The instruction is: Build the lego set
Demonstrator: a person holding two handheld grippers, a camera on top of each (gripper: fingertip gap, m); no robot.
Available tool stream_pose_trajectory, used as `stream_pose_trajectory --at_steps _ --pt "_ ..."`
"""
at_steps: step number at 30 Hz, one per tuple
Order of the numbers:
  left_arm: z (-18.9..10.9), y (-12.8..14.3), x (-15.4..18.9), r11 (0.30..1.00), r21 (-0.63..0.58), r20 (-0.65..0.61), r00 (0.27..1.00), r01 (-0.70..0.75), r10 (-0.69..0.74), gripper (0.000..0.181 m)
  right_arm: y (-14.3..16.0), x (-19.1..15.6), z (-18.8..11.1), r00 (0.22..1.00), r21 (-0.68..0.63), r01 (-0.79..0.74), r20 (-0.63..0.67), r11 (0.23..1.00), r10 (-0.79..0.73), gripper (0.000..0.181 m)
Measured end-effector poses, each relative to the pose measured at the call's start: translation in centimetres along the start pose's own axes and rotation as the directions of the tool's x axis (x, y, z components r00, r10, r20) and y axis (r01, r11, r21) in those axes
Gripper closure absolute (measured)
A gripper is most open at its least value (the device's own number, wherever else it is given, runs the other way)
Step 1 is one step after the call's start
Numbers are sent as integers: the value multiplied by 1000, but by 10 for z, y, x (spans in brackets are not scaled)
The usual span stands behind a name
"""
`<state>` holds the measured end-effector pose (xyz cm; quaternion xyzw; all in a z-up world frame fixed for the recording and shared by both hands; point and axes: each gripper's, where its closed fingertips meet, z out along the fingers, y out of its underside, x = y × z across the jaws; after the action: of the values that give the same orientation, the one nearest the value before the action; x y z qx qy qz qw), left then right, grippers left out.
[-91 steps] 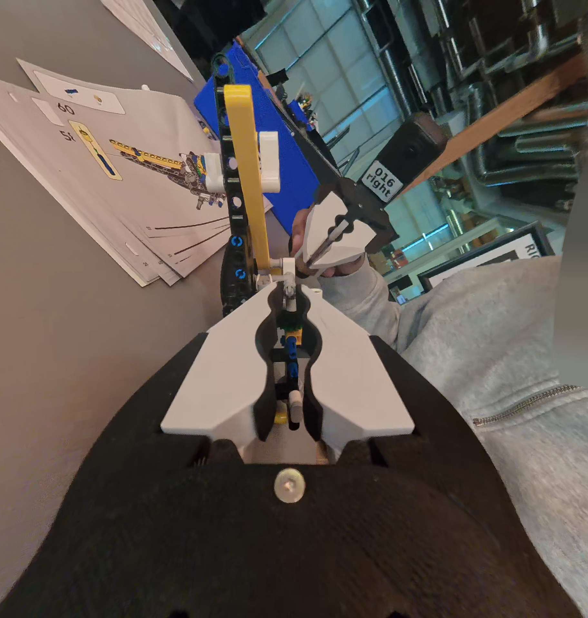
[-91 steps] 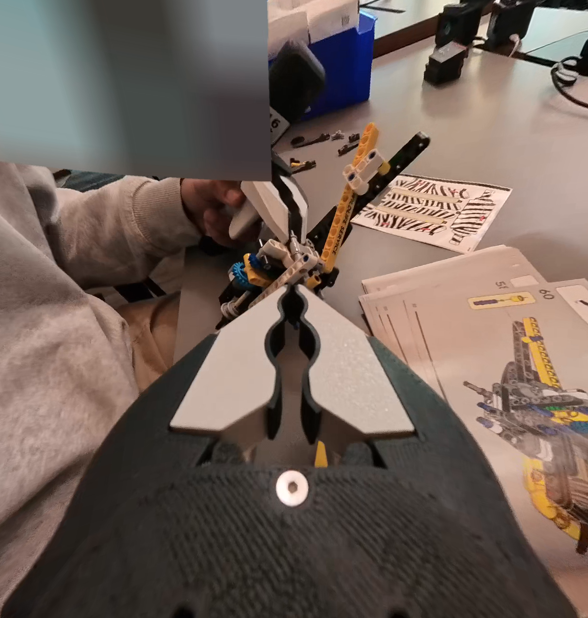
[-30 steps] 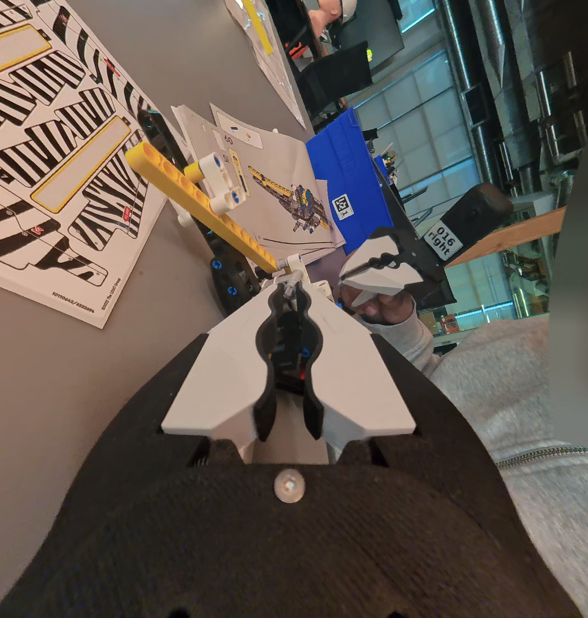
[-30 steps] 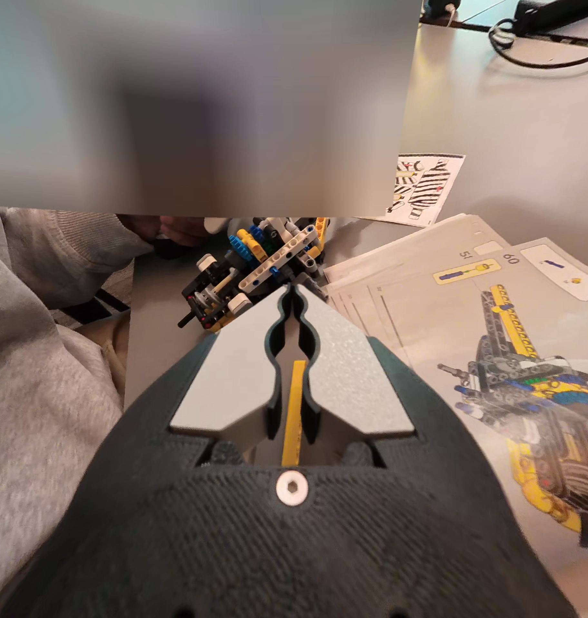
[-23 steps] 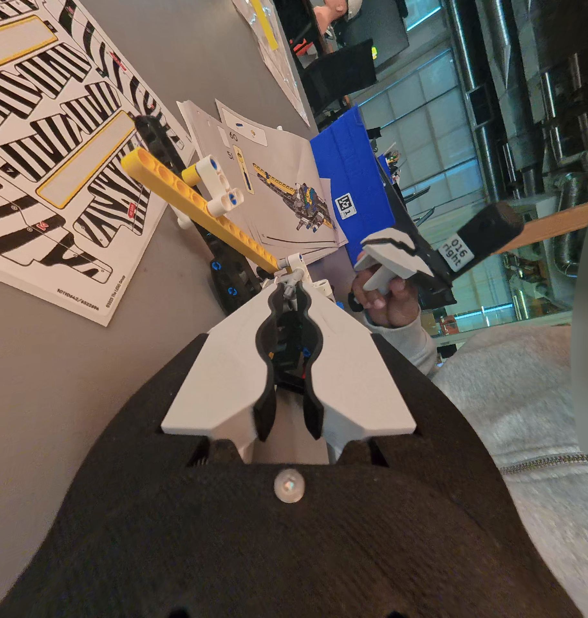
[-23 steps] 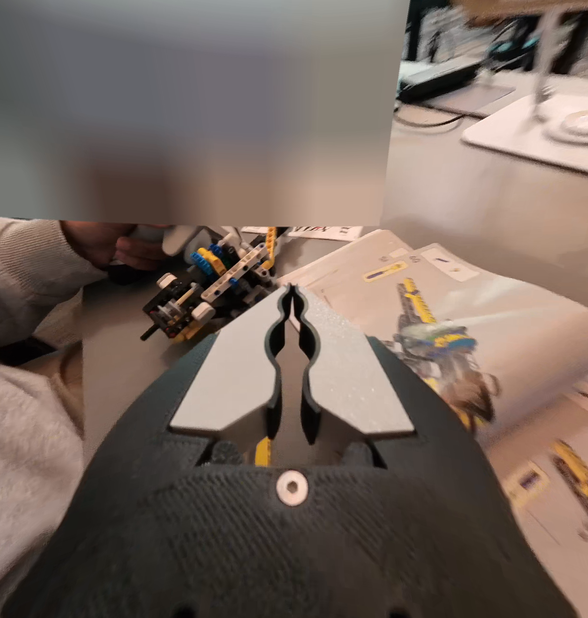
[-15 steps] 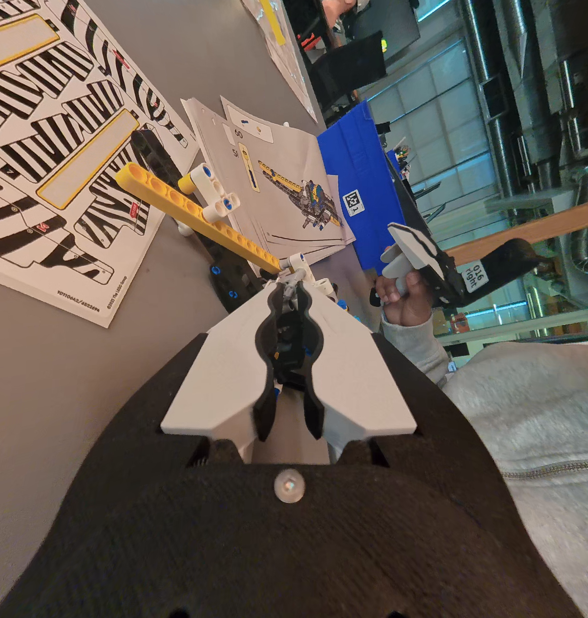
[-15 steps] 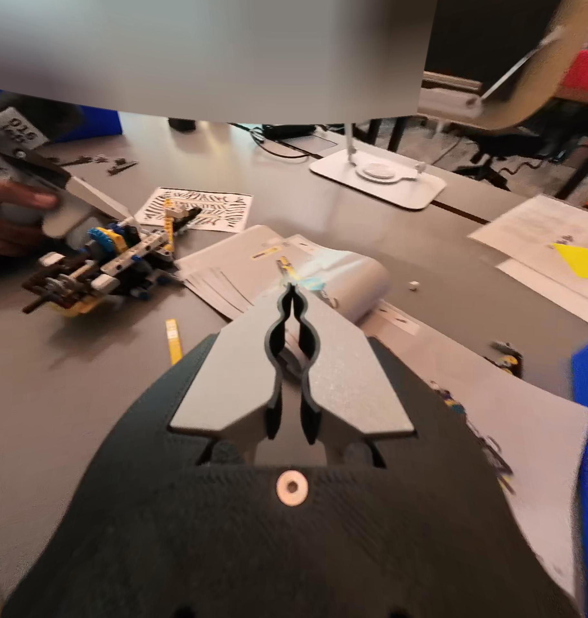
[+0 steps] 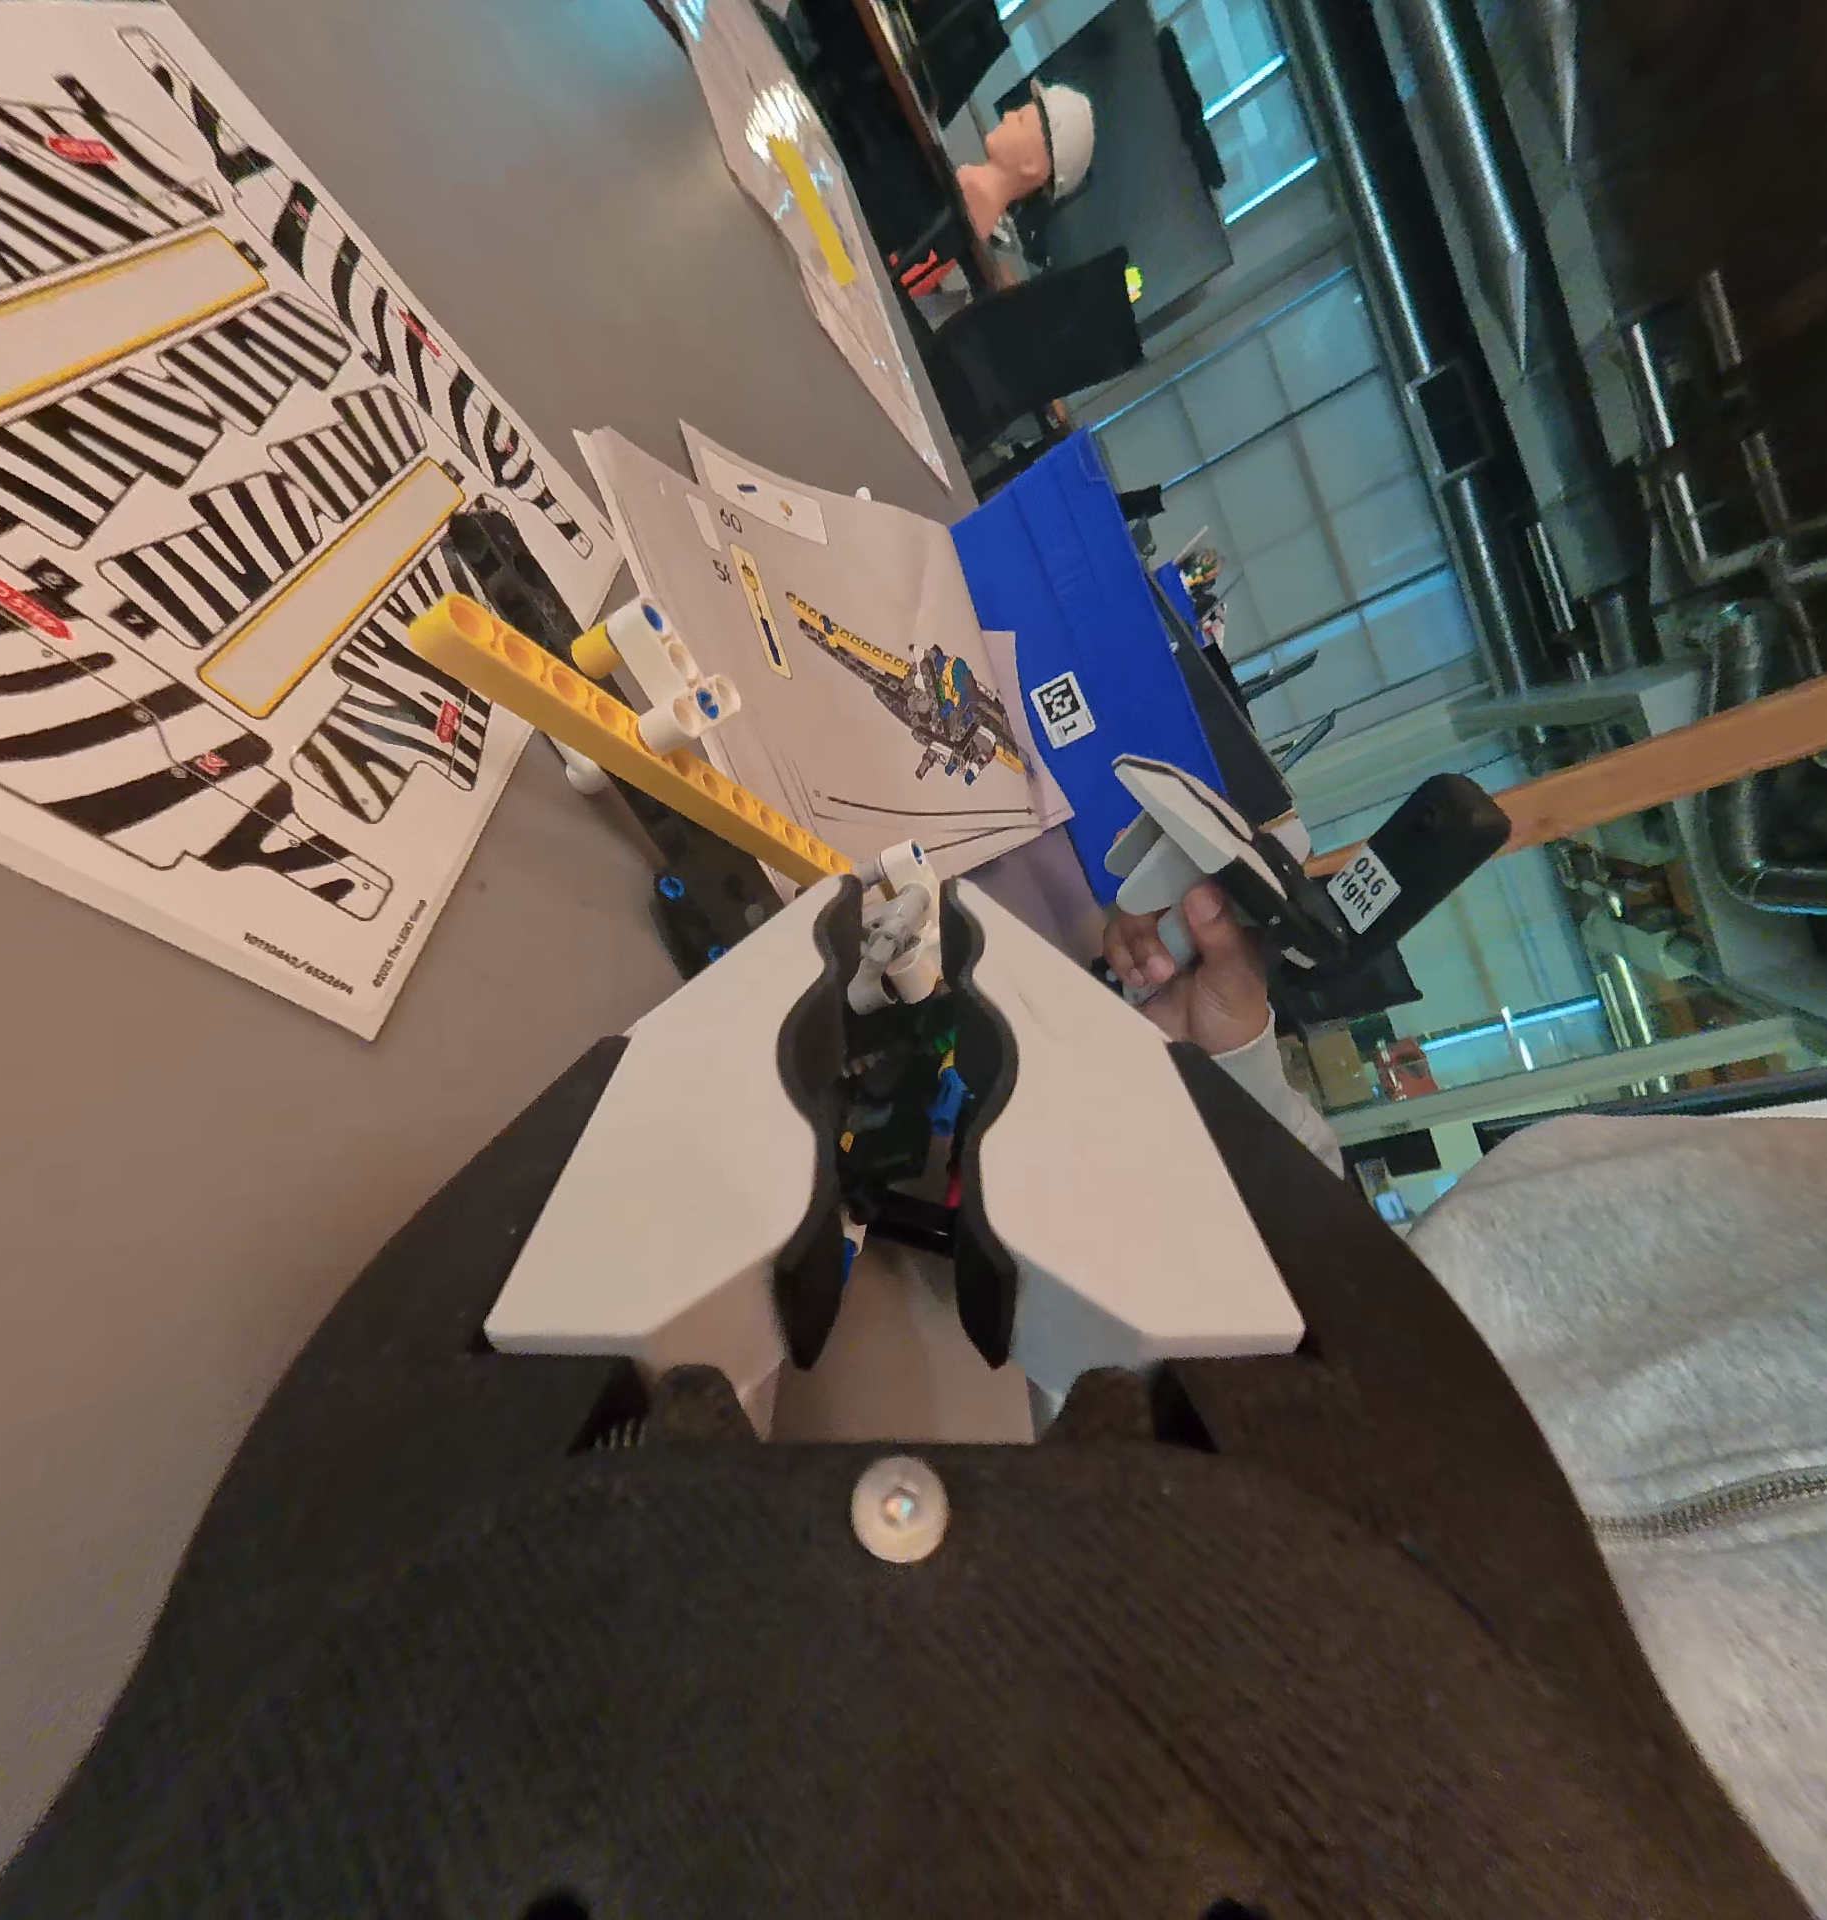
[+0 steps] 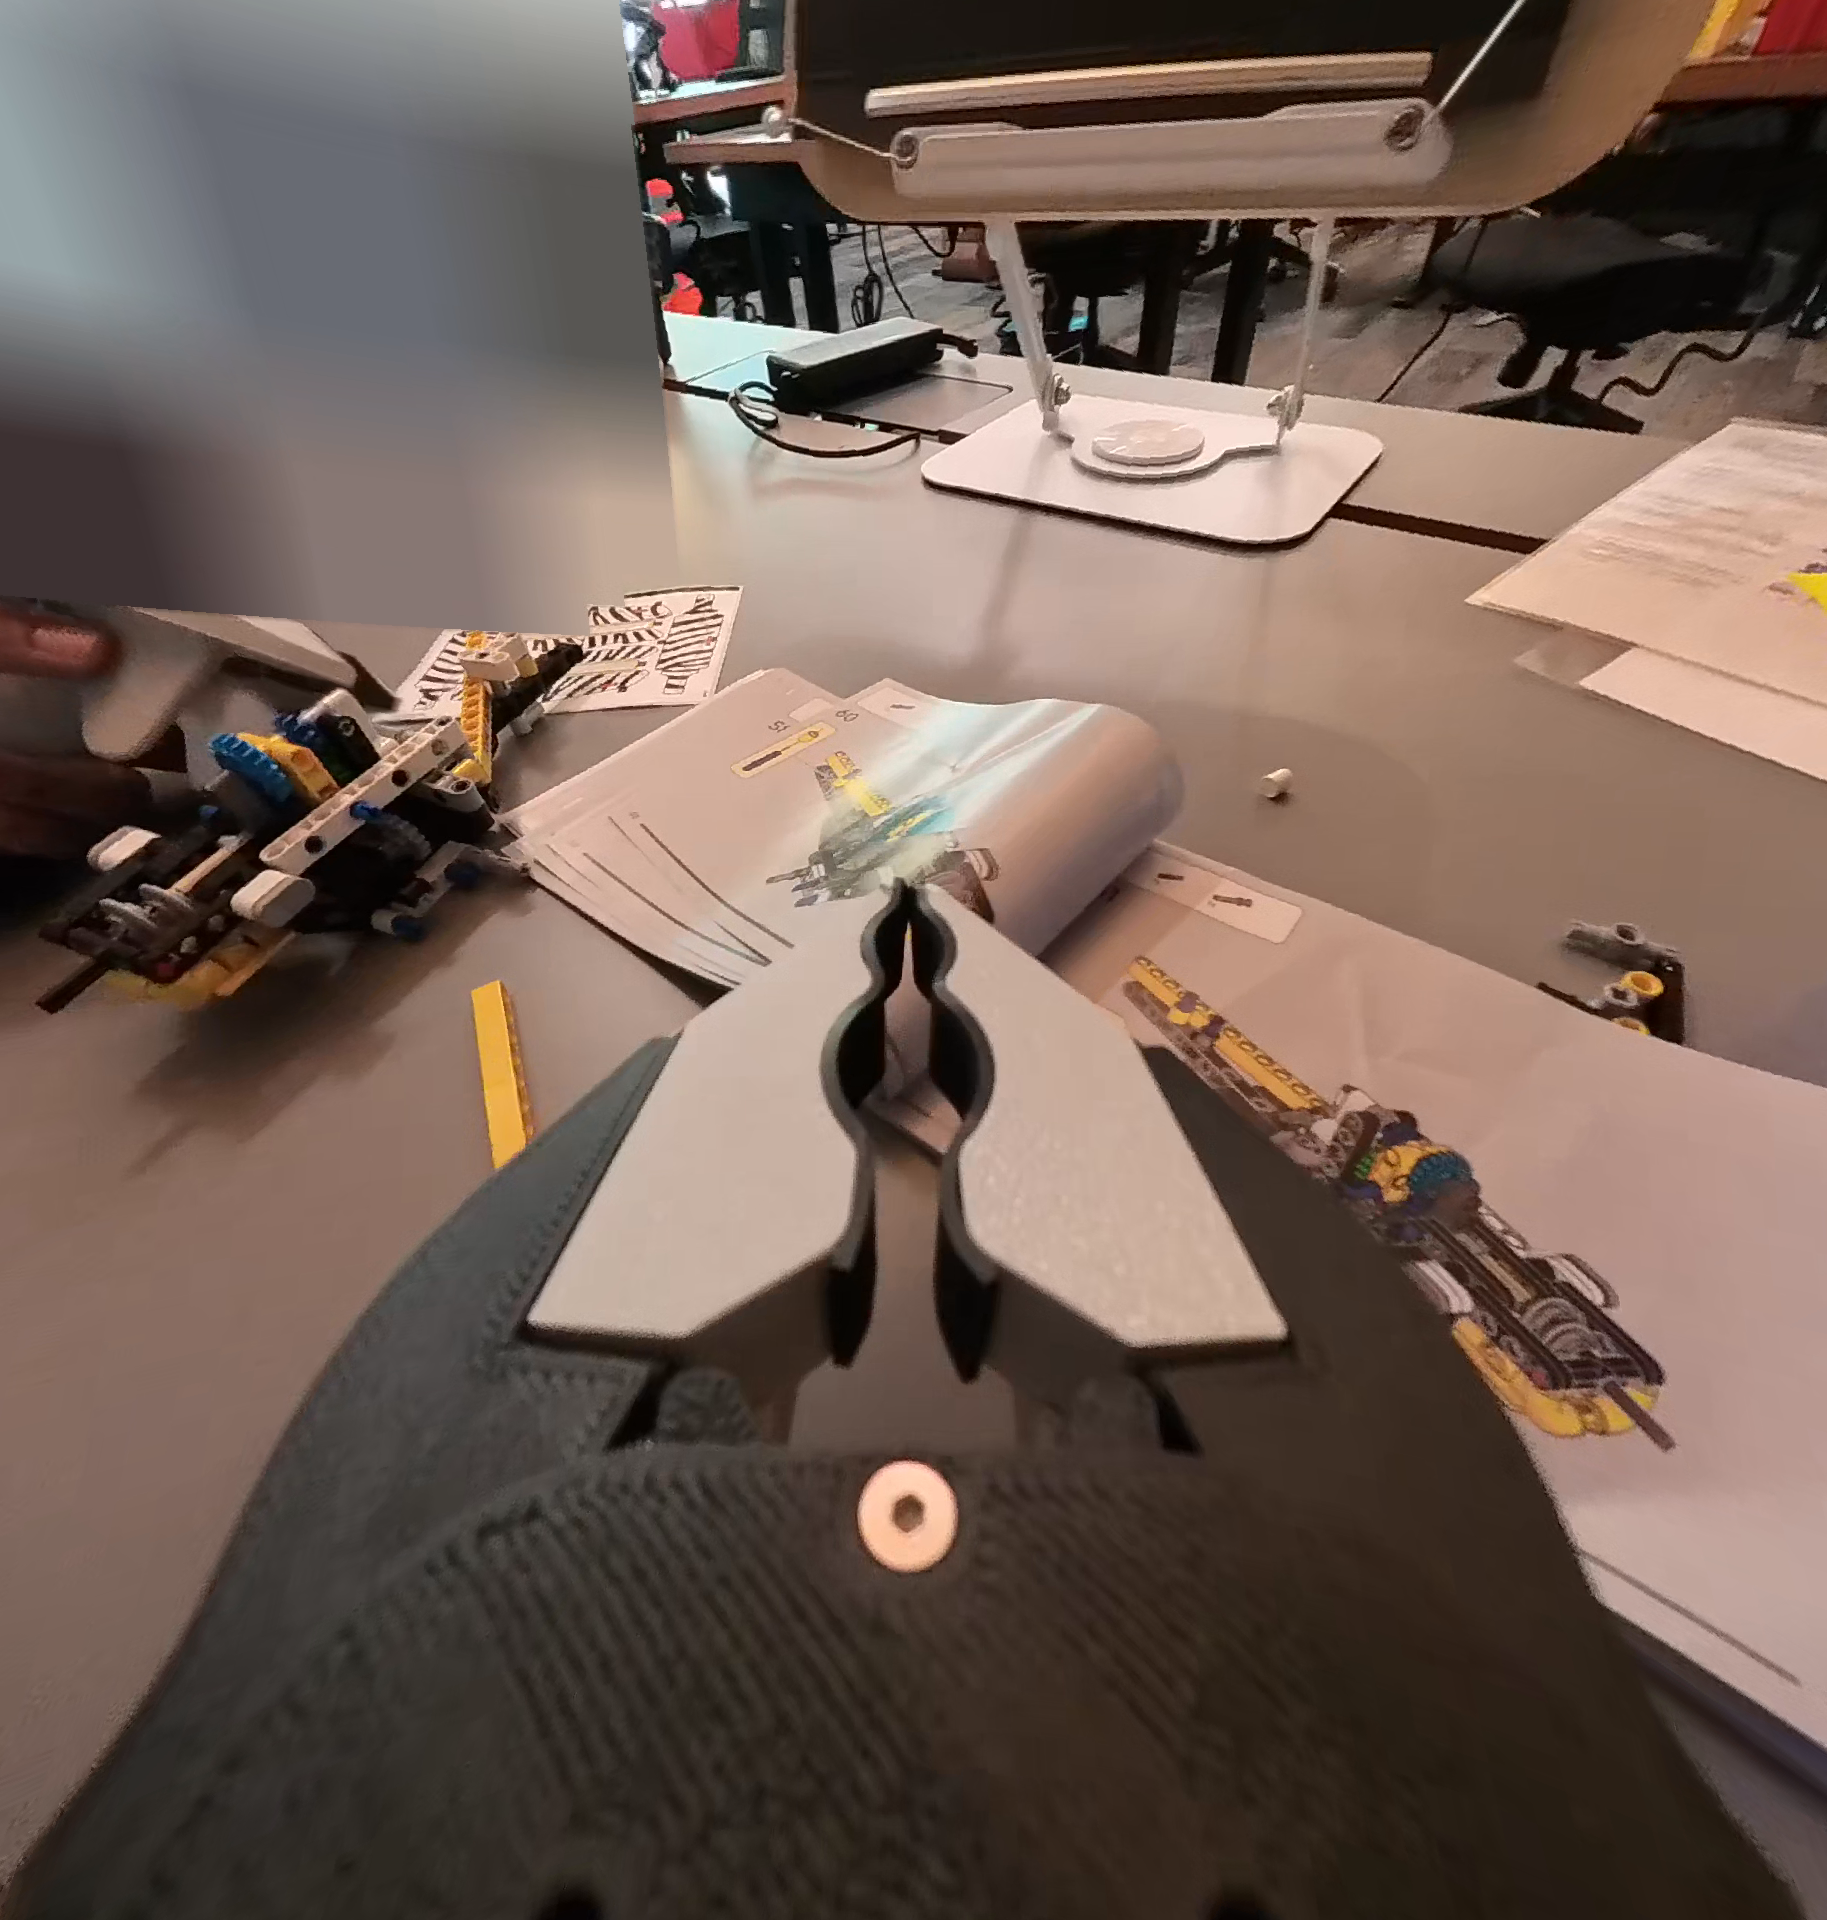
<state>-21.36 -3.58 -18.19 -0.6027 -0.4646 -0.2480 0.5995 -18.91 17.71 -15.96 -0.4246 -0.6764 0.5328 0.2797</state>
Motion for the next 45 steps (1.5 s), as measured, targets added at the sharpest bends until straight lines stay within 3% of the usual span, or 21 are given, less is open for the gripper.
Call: stream_pose_trajectory --at_steps 4,9,16,45 --pt "-3 -5 -4 1000 29 23 1000 -2 1 170 1 3 1 1000 -8 -23 -5 1000 23 181" --pt "4 6 -11 992 -51 132 984 -118 123 172 4 3 4 1000 -34 -6 -17 999 6 181" --pt "-1 -2 -10 999 3 86 995 -52 52 173 6 3 5 1000 -48 -2 -21 999 1 181" --pt "5 7 -15 996 -55 133 988 -71 78 170 8 1 6 1000 -63 -7 -14 998 6 181"
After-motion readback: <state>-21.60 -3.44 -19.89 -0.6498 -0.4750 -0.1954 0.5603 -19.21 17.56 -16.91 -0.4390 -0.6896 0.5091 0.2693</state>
